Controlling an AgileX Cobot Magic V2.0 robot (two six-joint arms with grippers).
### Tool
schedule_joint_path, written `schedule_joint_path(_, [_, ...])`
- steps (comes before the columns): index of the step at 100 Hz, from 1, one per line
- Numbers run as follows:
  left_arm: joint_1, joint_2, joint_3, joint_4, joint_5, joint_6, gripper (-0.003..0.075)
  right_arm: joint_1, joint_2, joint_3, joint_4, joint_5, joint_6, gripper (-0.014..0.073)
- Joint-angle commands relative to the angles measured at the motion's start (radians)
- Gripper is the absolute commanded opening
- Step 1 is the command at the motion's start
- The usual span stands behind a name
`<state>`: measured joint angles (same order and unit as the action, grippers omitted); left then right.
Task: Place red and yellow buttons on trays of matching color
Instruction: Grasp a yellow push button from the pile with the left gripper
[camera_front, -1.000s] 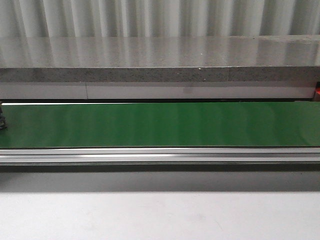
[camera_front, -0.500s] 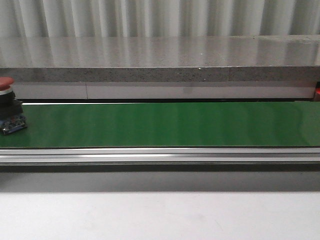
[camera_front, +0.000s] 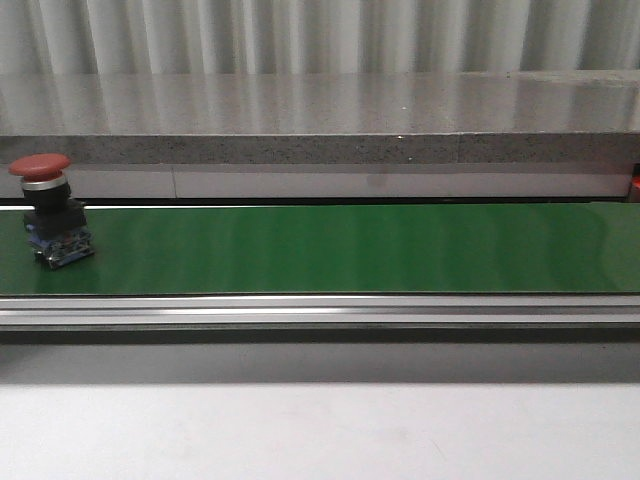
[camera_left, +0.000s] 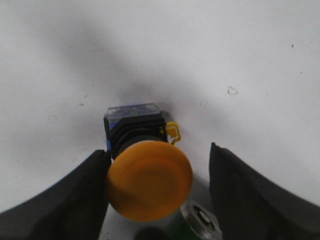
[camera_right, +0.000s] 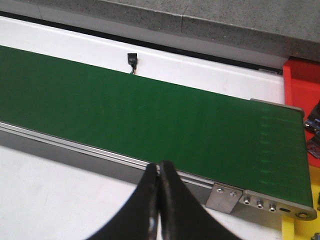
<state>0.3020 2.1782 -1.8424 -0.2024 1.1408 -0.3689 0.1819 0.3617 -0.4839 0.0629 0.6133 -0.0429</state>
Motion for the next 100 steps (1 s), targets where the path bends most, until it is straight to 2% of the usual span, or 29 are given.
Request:
schedule_joint_path(1, [0.003, -0.059, -0.031, -0.022, -0.009, -0.009, 0.0336, 0.002, 0.006, -0.026, -0.004, -0.070, -0.010, -0.0067])
schedule_joint_path(29, [0.003, -0.059, -0.031, -0.022, -0.013, -0.009, 0.0230, 0.002, 0.006, -0.026, -0.004, -0.070, -0.010, -0.0067])
schedule_joint_path(46, [0.003, -0.084, -0.031, -0.022, -0.011, -0.009, 0.0198, 0.002, 0.006, -0.026, -0.004, -0.070, -0.010, -0.0067])
schedule_joint_path(75, [-0.001, -0.214, -0.031, -0.020, 0.029, 0.205, 0.0187, 0.002, 0.006, -0.026, -0.004, -0.070, -0.010, -0.0067])
schedule_joint_path(100, [-0.056, -0.309, -0.008, -0.011, 0.069, 0.274, 0.0187, 0.002, 0.006, -0.026, -0.004, -0.070, -0.010, -0.0067])
